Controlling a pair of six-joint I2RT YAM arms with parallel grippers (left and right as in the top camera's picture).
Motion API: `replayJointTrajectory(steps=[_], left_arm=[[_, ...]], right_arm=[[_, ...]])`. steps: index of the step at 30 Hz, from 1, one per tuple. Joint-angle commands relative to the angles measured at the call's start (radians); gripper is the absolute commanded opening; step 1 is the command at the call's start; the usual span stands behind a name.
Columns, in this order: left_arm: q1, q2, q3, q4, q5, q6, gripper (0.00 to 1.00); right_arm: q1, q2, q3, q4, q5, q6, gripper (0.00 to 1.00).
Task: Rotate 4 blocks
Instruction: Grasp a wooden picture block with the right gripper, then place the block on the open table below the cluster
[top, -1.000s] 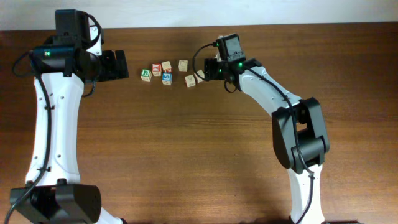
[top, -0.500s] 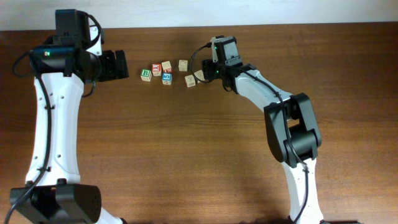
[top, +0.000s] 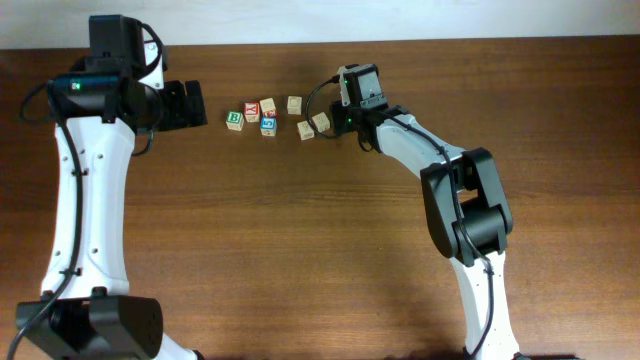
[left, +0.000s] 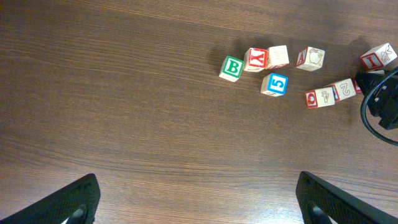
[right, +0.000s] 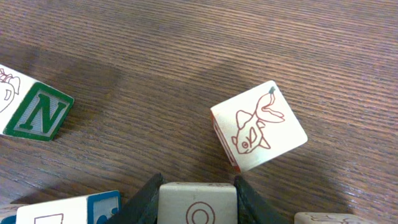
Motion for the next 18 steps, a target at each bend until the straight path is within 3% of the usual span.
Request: replayJointTrajectory(steps=[1,7,10,14,18], left_arm=[[0.005,-0.004,0.022,0.002,-0.007,-0.012,0.99],[0.005,-0.004,0.022,0.002,-0.007,-0.012,0.99],[0.005,-0.004,0.022,0.002,-0.007,-0.012,0.99],[0.005,-0.004,0.022,0.002,-0.007,-0.012,0.99],[0.005,-0.004,0.022,0.002,-0.007,-0.012,0.99]], right_arm=[[0.0,-0.026,0.014,-0.047,-0.019,0.007,0.32],[0.0,-0.179,0.014,-0.331,-0.097,0.058,0.3],[0.0,-0.275,0.014,-0.555,-0.143,0.068,0.3],[0.0,-0.303,0.013,-0.865,-0.142,0.068,0.3],[0.0,-0.299,0.011,-1.041,-0.142,0.068,0.3]])
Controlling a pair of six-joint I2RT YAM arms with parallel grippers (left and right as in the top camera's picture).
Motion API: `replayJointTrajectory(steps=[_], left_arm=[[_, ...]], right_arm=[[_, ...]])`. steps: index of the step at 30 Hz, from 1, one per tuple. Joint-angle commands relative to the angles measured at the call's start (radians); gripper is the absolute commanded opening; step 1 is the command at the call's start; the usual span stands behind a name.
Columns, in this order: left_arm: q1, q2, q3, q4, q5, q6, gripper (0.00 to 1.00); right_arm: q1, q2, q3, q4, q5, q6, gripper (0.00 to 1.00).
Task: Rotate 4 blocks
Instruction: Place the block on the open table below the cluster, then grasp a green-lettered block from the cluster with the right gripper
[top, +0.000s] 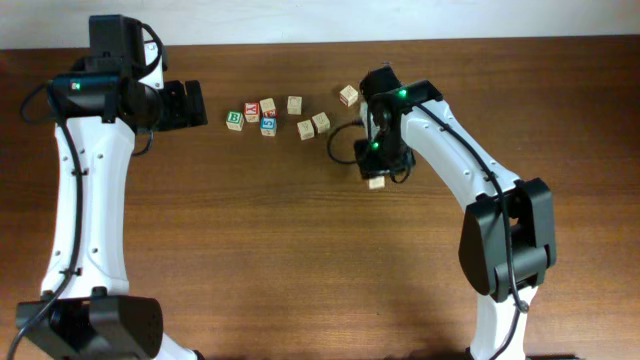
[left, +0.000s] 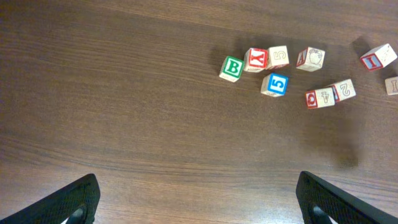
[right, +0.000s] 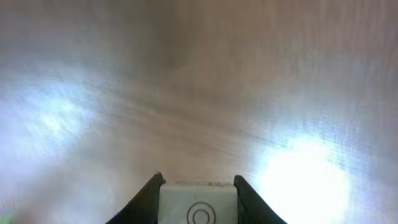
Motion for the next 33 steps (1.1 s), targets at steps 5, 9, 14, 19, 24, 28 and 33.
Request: replayJointTrajectory(steps=[5,9,14,19,24,28,33], left_arm=[[0.005,-0.004,0.022,0.001,-0.007,-0.009,0.99],[0.005,-0.004,0.022,0.001,-0.007,-0.009,0.99],[0.005,-0.004,0.022,0.001,-0.007,-0.009,0.99],[0.005,-0.004,0.022,0.001,-0.007,-0.009,0.99],[0.005,-0.004,0.022,0.001,-0.007,-0.009,0.99],[0.005,-0.004,0.022,0.001,-0.007,-0.009,0.99],[0.005,-0.004,0.022,0.001,-0.007,-0.009,0.99]], right_arm=[[0.0,-0.008,-0.064,-0.058,-0.008,0.057,0.3],[0.0,-0.008,-0.139,-0.032,-0.009,0.083,0.3],[0.0,-0.008,-0.178,0.071,-0.008,0.083,0.31],[0.001,-0.008,-0.2,0.108,-0.008,0.083,0.4],[-0.009,-0.009,-0.162,0.153,-0.008,0.082,0.4],[-0.062,-0.009,0.074,0.206,-0.005,0.027,0.41],[-0.072,0.023,0.134,0.526,0.14,-0.035,0.45]])
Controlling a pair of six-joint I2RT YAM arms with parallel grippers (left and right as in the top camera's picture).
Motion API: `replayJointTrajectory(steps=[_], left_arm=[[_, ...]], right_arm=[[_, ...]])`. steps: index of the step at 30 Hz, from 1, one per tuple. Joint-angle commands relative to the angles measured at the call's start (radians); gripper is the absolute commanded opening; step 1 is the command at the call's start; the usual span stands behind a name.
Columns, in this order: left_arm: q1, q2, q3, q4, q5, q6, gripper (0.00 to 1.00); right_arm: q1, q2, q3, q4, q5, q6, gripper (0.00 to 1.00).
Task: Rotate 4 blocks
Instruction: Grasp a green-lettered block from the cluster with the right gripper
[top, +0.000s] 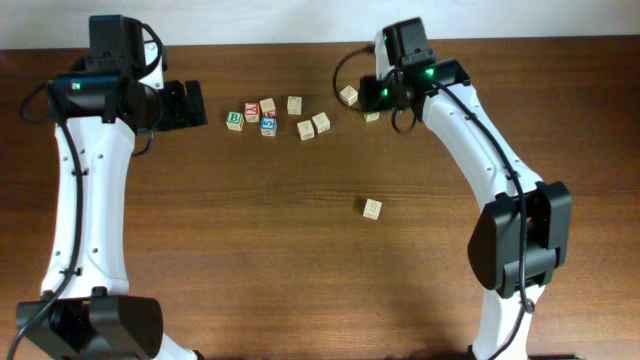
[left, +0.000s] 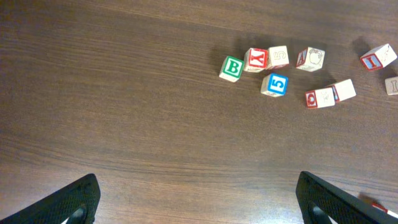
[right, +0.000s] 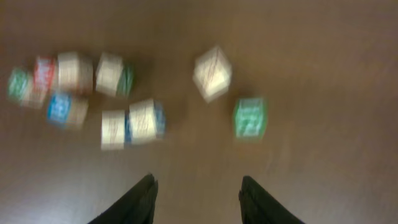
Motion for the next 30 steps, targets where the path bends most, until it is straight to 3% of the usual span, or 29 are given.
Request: replayJointTrajectory(steps=[1,6,17,18,21,23,26,30], left_arm=[[0.005,-0.004,0.022,0.001,-0.007,-0.009,0.99],[0.005,-0.004,0.022,0.001,-0.007,-0.009,0.99],[0.005,-0.004,0.022,0.001,-0.007,-0.009,0.99],[0.005,-0.004,0.022,0.001,-0.007,-0.009,0.99],[0.005,-0.004,0.022,0.001,-0.007,-0.009,0.99],[0.005,-0.004,0.022,0.001,-0.007,-0.009,0.99],[0.005,-0.004,0.022,0.001,-0.007,-0.009,0.99],[0.005,-0.004,0.022,0.001,-0.007,-0.009,0.99]], right_arm=[[0.005,0.043,0.003,0.101,0.109,-0.028,0.45],[-0.027,0.193,0.003,0.229,0.126,-0.046,0.5],[-0.04,0.323,0.002,0.254,0.032,-0.053,0.53],[-0.04,0.323,0.002,0.253,0.032,-0.053,0.52],[-0.04,0.323,0.003,0.254,0.032,-0.053,0.33],[-0.04,0.315,0.008,0.251,0.032,-0.053,0.25],[-0.04,0.257,0.008,0.205,0.014,-0.049,0.24],[-0.035,0.071,0.01,-0.062,-0.218,-0.033,0.24]])
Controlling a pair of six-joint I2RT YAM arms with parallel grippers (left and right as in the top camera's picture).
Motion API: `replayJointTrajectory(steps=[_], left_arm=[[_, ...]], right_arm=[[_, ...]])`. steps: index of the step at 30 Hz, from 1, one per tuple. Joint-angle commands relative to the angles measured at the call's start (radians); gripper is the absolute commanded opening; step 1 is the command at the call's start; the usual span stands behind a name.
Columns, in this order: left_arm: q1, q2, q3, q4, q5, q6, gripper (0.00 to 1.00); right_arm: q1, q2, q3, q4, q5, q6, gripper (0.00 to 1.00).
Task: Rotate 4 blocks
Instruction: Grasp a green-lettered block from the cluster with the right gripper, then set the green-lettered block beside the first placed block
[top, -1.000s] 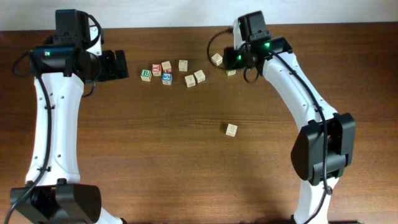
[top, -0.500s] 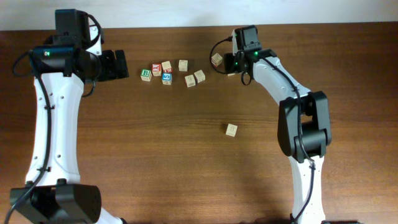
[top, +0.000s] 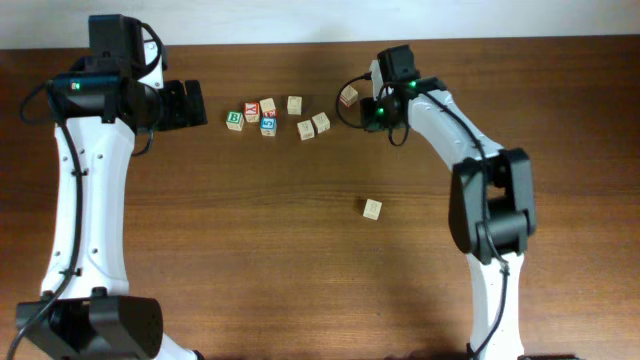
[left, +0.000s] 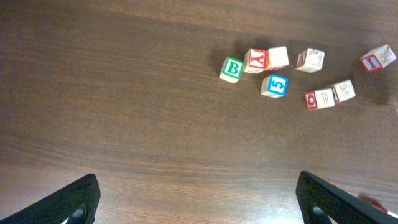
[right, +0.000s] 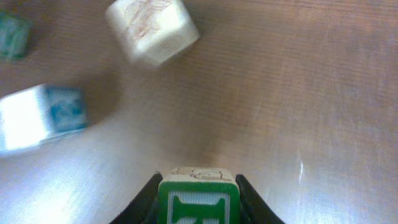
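Several wooden letter blocks lie at the table's far middle, among them a green B block (top: 234, 119), a red Y block (top: 252, 110) and a blue 5 block (top: 268, 125). My right gripper (top: 375, 112) is just right of a fish-picture block (right: 152, 28), shut on a green-lettered block (right: 199, 202). The overhead view hides this block under the gripper. One pale block (top: 372, 208) lies alone in the table's middle. My left gripper (left: 199, 202) hovers open high above the table, left of the B block (left: 232, 68).
A blurred blue-sided block (right: 43, 118) lies to the left of my right gripper. The wooden table's far edge (top: 300, 44) meets a white wall just behind the blocks. The left arm's column (top: 85, 200) stands along the left side.
My right gripper was open above the blocks, with the green-lettered block lying on the table beside the fish block. Now it is low and shut on that green-lettered block. The left arm is unchanged.
First my right gripper was shut on a circle-marked block in the cluster. Then it held that block over the table's middle. Later the block lay alone there and the gripper was open back over the cluster. Now it grips the green-lettered block.
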Motion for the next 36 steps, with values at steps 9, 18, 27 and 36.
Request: replayJointTrajectory(steps=[9,18,27,36], left_arm=[[0.005,-0.004,0.02,0.001,-0.007,-0.009,0.99],[0.005,-0.004,0.02,0.001,-0.007,-0.009,0.99],[0.005,-0.004,0.02,0.001,-0.007,-0.009,0.99],[0.005,-0.004,0.02,0.001,-0.007,-0.009,0.99]], right_arm=[[0.193,-0.176,-0.148,-0.457,-0.022,0.306,0.23],[0.211,-0.176,-0.314,-0.313,0.026,0.394,0.24],[0.211,-0.178,-0.283,-0.351,-0.013,0.389,0.35],[0.209,-0.178,-0.011,-0.387,0.052,0.182,0.51]])
